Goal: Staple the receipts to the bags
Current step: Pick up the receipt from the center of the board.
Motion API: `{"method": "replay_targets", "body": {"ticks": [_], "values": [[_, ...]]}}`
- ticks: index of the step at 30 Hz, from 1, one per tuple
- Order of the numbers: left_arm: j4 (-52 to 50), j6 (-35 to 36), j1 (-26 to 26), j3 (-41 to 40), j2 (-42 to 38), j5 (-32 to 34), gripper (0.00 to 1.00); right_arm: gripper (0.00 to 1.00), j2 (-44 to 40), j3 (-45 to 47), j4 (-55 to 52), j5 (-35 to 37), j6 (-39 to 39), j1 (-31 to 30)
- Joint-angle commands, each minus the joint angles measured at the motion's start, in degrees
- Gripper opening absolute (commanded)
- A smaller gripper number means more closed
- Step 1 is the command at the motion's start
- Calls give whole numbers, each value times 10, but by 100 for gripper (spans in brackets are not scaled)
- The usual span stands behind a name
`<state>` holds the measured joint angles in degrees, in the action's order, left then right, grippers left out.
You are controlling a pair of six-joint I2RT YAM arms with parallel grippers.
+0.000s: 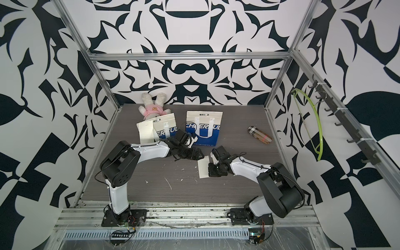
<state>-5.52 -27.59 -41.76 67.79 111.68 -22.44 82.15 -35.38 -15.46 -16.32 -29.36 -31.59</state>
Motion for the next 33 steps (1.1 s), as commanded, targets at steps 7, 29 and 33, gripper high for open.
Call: {"method": "replay_targets", "body": {"ticks": [7, 29, 33], "values": [[-33, 0, -1, 9, 31, -70, 61, 0, -9, 22, -25, 3, 5, 5], [-29, -12, 0, 35, 58, -102, 0, 0, -33, 43, 2, -17, 3, 6], [-53, 5, 1, 29, 22, -104, 0, 21, -132, 42, -2, -24, 42, 6]]}}
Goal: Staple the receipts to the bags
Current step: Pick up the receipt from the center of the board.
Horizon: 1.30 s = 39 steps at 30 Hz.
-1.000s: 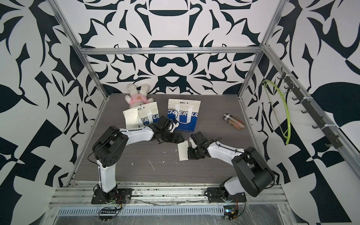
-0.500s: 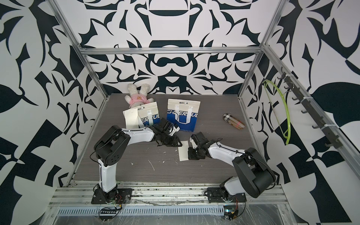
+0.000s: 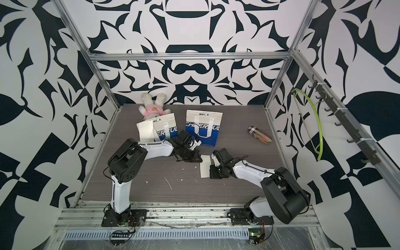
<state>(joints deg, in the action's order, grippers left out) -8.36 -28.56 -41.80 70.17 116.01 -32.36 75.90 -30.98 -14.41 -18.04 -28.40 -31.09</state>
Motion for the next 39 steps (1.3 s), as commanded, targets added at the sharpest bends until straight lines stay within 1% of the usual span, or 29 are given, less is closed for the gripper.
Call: {"method": "replay_targets", "body": {"ticks": [1, 4, 5, 6, 7, 8, 9, 11, 13, 16, 19, 23, 26, 27, 28, 30, 32, 34, 35, 36, 37, 38, 39], "values": [[-35, 27, 3, 3, -38, -4, 0, 31, -114, -2, -17, 0, 49, 1], [-80, 77, 8, 17, -80, -13, 0, 57, -251, 9, -25, 9, 117, 4], [-98, 97, 8, 29, -90, -21, 0, 63, -295, 19, -20, 24, 121, 5], [-113, 113, 9, 39, -99, -30, 0, 66, -327, 37, 12, 9, 112, 9], [-130, 131, 10, 54, -107, -46, 0, 78, -351, 56, 52, -10, 112, 14], [-147, 149, 11, 65, -116, -60, 0, 84, -367, 65, 69, 0, 106, 15], [-157, 164, 13, 73, -124, -74, 0, 84, -373, 66, 70, 5, 111, 16], [-174, 192, 19, 83, -144, -105, 0, 84, -376, 60, 72, -11, 129, 17], [-174, 216, 27, 82, -163, -131, 0, 83, -379, 67, 108, -43, 131, 17], [-175, 246, 40, 77, -190, -173, 0, 83, -386, 79, 157, -66, 141, 19], [-190, 277, 54, 76, -206, -198, 0, 83, -388, 85, 199, -92, 145, 24], [-201, 314, 59, 78, -213, -225, 0, 81, -352, 88, 273, -152, 134, 26], [-205, 330, 59, 80, -209, -250, 0, 74, -308, 78, 317, -189, 128, 26], [-203, 331, 59, 80, -207, -255, 0, 71, -293, 71, 326, -198, 126, 26], [-206, 336, 59, 81, -206, -260, 0, 65, -275, 62, 333, -208, 126, 26], [-207, 345, 59, 81, -205, -262, 0, 47, -239, 43, 335, -226, 126, 25], [-207, 351, 61, 83, -203, -260, 0, 25, -217, 27, 340, -240, 128, 26], [-210, 352, 66, 86, -201, -259, 0, 6, -213, 22, 347, -243, 132, 26], [-212, 352, 68, 89, -202, -255, 0, 3, -217, 22, 347, -240, 132, 27], [-216, 357, 68, 91, -203, -253, 0, 7, -222, 23, 347, -232, 131, 27], [-216, 361, 69, 90, -206, -250, 0, 18, -229, 24, 342, -222, 131, 29], [-211, 362, 71, 88, -210, -247, 0, 35, -237, 27, 331, -211, 133, 29], [-208, 362, 72, 85, -214, -246, 0, 49, -244, 27, 314, -200, 138, 32]]}}
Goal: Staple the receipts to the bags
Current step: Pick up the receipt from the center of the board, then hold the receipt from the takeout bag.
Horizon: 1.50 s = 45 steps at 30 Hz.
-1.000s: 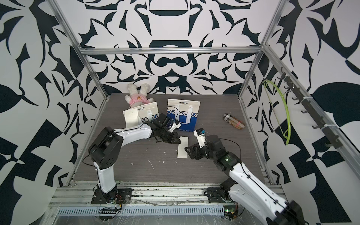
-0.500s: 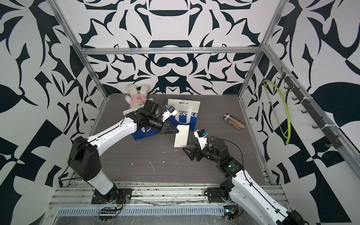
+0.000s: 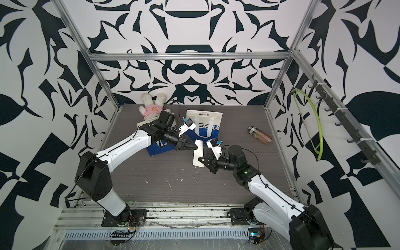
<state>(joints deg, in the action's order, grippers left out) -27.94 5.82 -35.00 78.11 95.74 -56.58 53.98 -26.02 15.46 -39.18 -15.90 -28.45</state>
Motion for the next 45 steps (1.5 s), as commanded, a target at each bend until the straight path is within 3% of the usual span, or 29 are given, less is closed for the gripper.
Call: {"method": "replay_targets", "body": {"ticks": [1, 3, 6, 9, 13, 19, 27, 30, 34, 35, 37, 38, 39, 40, 41, 45], "values": [[-13, 21, 8, 5, -13, -4, 0, 60, -34, -23, -4, 20, 21, 8], [-34, 36, 13, 12, -15, -6, 0, 69, -51, -21, -23, 9, 25, 22], [-85, 74, 18, 30, -19, -4, 0, 73, -61, -21, -19, -54, 6, 67], [-96, 88, 29, 35, -32, -17, 0, 74, -37, -28, 2, -135, -17, 111], [-84, 87, 34, 35, -46, -30, 0, 74, 16, -53, 26, -202, -20, 119], [-82, 88, 34, 31, -43, -40, 0, 72, 82, -69, 134, -237, -82, 117], [-73, 88, 34, 33, -35, -51, 0, 67, 153, -124, 162, -250, -91, 99], [-75, 88, 34, 31, -31, -47, 0, 51, 172, -138, 191, -260, -109, 92], [-66, 84, 37, 25, -30, -33, 0, 7, 174, -140, 187, -271, -110, 88], [-65, 83, 39, 24, -29, -24, 0, 0, 170, -137, 187, -270, -108, 88], [-64, 79, 44, 29, -26, -1, 1, 0, 154, -130, 176, -253, -96, 88], [-64, 74, 46, 35, -25, 13, 13, 0, 142, -130, 158, -238, -78, 88], [-65, 69, 49, 41, -24, 31, 45, 0, 131, -132, 135, -219, -56, 88], [-73, 69, 51, 51, -26, 56, 67, 0, 118, -138, 102, -193, -26, 88], [-76, 77, 56, 59, -31, 70, 100, 0, 107, -148, 63, -167, 9, 88], [-41, 104, 79, 85, -51, 106, 99, 0, 109, -186, 0, -99, 71, 88]]}}
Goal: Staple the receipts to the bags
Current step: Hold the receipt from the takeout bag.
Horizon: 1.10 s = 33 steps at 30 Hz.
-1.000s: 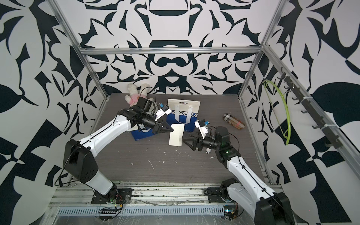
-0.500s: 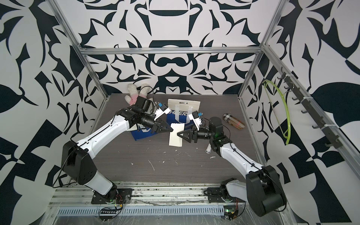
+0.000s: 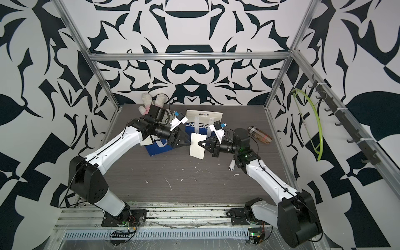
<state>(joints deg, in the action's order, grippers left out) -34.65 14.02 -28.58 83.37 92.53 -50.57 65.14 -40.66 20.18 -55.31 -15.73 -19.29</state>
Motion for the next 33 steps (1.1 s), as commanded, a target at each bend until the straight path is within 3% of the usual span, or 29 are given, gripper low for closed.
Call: {"method": "replay_targets", "body": {"ticks": [1, 6, 10, 14, 22, 33], "values": [[38, 26, 20, 47, -19, 67, 99, 0, 5, -48, -44, 70, 70, -3], [27, 95, 36, 173, 25, 119, 99, 0, 43, -82, -22, 107, 64, -3], [-49, 172, 40, 308, 94, 97, 99, 0, 76, -112, -29, 112, 65, -3], [-84, 264, 46, 364, 165, 93, 99, 0, 110, -131, -5, 114, 47, -4], [-73, 301, 63, 403, 267, 25, 99, 0, 160, -161, 17, 145, 24, -5], [-141, 348, 63, 397, 278, -66, 100, 0, 211, -177, 68, 167, 3, -5]]}}
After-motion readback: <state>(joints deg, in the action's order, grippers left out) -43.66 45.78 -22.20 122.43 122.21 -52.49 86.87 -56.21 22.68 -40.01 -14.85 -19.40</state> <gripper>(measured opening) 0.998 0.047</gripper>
